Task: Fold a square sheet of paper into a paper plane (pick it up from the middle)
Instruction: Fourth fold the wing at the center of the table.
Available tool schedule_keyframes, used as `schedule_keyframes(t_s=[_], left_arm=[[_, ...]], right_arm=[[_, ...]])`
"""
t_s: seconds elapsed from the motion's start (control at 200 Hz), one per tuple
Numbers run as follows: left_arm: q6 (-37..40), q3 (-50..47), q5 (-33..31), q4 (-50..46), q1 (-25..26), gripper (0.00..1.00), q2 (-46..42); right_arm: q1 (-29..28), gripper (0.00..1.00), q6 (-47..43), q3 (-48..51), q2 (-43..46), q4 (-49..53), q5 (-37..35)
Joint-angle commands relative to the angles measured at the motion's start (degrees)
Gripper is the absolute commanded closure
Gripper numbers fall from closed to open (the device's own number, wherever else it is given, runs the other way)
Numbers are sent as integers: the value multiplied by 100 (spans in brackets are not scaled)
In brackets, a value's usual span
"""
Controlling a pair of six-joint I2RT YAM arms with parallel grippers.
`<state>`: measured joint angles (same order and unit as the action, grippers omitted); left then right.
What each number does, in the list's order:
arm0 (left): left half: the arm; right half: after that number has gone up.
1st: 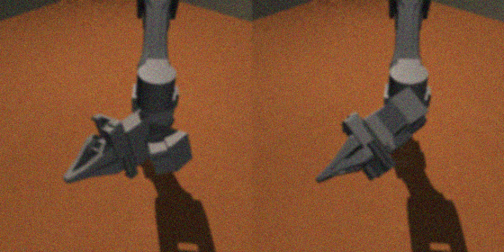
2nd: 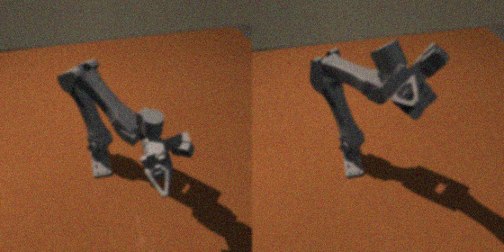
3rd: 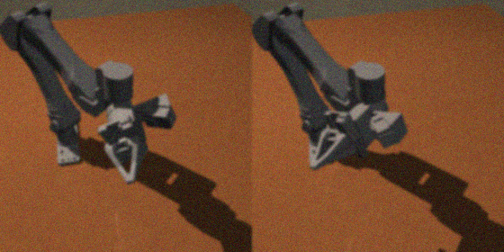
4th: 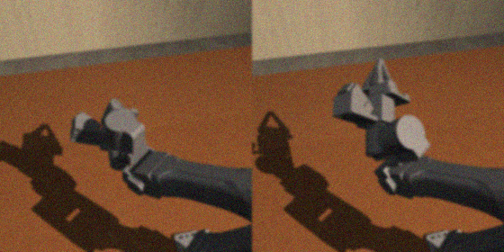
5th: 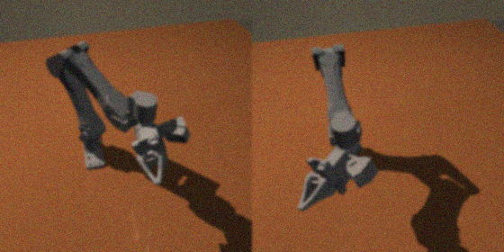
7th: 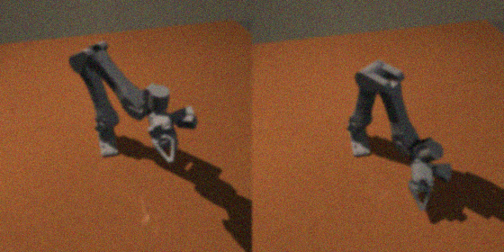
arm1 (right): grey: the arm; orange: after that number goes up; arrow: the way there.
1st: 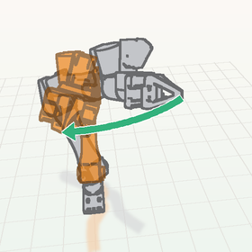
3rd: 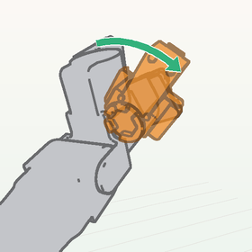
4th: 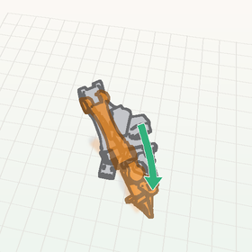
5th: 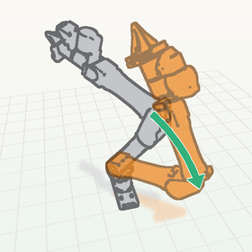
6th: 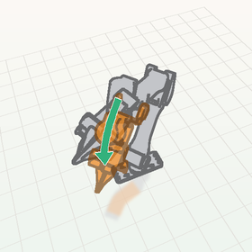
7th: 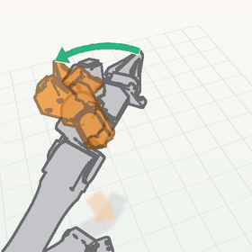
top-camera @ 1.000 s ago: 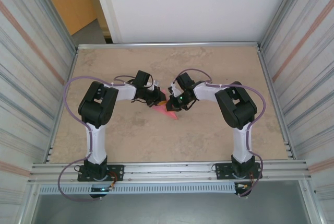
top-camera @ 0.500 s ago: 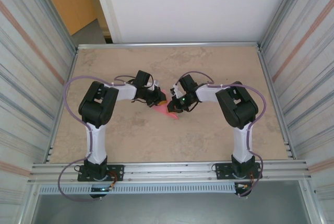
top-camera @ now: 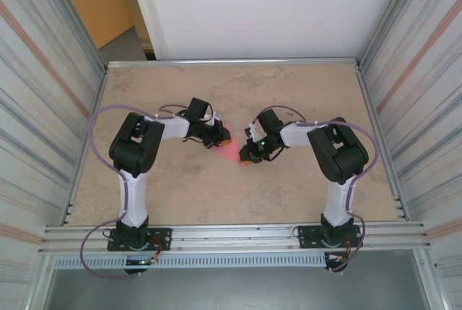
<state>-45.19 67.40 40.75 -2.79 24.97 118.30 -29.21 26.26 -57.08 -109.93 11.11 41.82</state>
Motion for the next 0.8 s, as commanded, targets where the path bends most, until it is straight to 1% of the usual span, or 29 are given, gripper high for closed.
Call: schedule_keyframes(t_s=[0.0,0.326,0.576,0.652,0.792], left_arm=[[72,-233,-542,-758,16,91,484],[78,-244,-533,-752,8,91,461],[89,-242,-507,-696,16,91,409],[74,-243,-484,-660,17,91,409],[39,-227,-466,-627,34,91,410]], right_arm=[[21,88,72,289,112,610,-22],[153,88,63,749,631,713,-91],[115,87,72,429,1126,539,-333],[37,87,94,222,1055,419,-425],[-113,88,240,-193,574,217,-512]])
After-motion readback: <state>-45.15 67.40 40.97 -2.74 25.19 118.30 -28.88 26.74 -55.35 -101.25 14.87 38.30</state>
